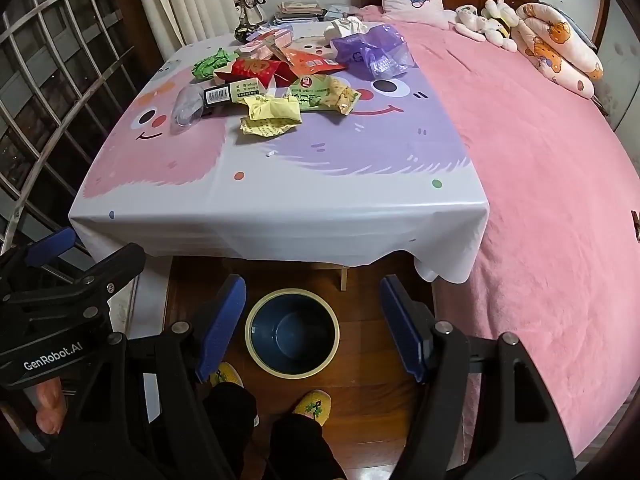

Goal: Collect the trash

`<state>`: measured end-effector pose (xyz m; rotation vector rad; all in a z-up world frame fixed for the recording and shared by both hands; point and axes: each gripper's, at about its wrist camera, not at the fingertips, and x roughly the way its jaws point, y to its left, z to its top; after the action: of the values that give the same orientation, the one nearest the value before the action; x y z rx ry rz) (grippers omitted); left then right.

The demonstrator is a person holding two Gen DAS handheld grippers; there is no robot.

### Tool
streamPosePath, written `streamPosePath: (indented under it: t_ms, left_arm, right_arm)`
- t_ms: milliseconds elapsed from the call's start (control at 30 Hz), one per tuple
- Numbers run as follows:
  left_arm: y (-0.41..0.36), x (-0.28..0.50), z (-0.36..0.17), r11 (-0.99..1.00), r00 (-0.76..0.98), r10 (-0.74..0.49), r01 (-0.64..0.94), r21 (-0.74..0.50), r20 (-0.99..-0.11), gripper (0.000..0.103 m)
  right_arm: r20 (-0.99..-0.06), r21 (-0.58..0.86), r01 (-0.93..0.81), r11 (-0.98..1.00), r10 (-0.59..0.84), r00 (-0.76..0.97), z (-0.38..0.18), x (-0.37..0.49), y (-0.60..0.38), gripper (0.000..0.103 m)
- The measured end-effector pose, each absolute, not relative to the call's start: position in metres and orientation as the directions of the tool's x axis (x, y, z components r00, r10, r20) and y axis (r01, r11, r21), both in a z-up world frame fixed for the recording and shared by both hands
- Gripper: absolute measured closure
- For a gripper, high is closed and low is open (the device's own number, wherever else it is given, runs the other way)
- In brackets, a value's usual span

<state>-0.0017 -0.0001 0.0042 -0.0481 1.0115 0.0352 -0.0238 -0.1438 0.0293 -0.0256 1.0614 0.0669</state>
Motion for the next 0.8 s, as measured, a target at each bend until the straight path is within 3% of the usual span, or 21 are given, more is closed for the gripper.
streamPosePath:
  t_ms: [800]
  left_arm:
    - [-0.003, -0.008, 0.012, 0.998, 0.539, 0.004, -0.051, -0.028, -0.842, 0.002]
  right_arm:
    - [-0.875, 0.014, -0.065, 0.998, 0.043, 0.481, 0.027, -0.023, -0.144, 0.036]
